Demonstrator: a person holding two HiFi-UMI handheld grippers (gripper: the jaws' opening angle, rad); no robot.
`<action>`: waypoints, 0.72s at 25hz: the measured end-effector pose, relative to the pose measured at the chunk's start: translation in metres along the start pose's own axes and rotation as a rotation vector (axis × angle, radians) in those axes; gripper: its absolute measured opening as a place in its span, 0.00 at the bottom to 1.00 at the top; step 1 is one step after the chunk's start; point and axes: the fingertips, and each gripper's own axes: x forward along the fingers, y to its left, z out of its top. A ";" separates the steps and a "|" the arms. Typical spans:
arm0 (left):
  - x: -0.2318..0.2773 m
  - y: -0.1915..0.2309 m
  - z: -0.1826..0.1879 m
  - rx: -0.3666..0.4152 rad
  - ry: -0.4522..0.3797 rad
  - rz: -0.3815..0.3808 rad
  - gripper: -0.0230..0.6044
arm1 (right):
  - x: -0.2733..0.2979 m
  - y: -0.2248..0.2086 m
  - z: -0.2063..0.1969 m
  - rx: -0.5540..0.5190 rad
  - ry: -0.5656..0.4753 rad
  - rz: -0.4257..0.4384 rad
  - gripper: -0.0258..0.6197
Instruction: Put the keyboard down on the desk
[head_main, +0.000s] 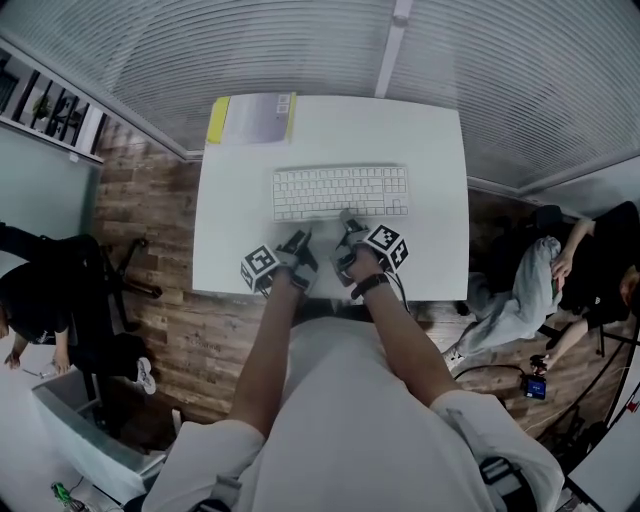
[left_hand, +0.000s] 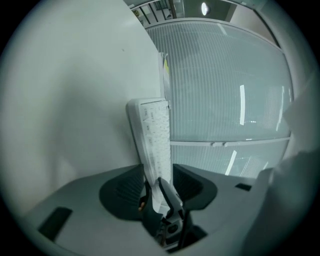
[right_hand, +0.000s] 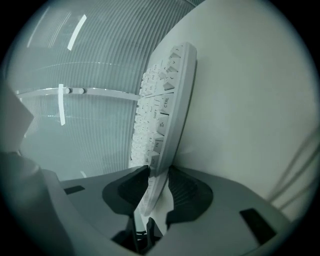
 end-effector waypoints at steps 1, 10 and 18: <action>0.001 -0.001 0.001 0.005 -0.001 0.001 0.33 | 0.001 -0.001 0.000 0.002 0.008 -0.016 0.22; 0.008 -0.011 0.004 0.031 -0.002 0.001 0.33 | 0.005 -0.004 -0.004 -0.099 0.120 -0.197 0.29; 0.012 -0.042 0.008 0.128 0.009 0.005 0.33 | -0.016 0.028 0.001 -0.489 0.110 -0.157 0.31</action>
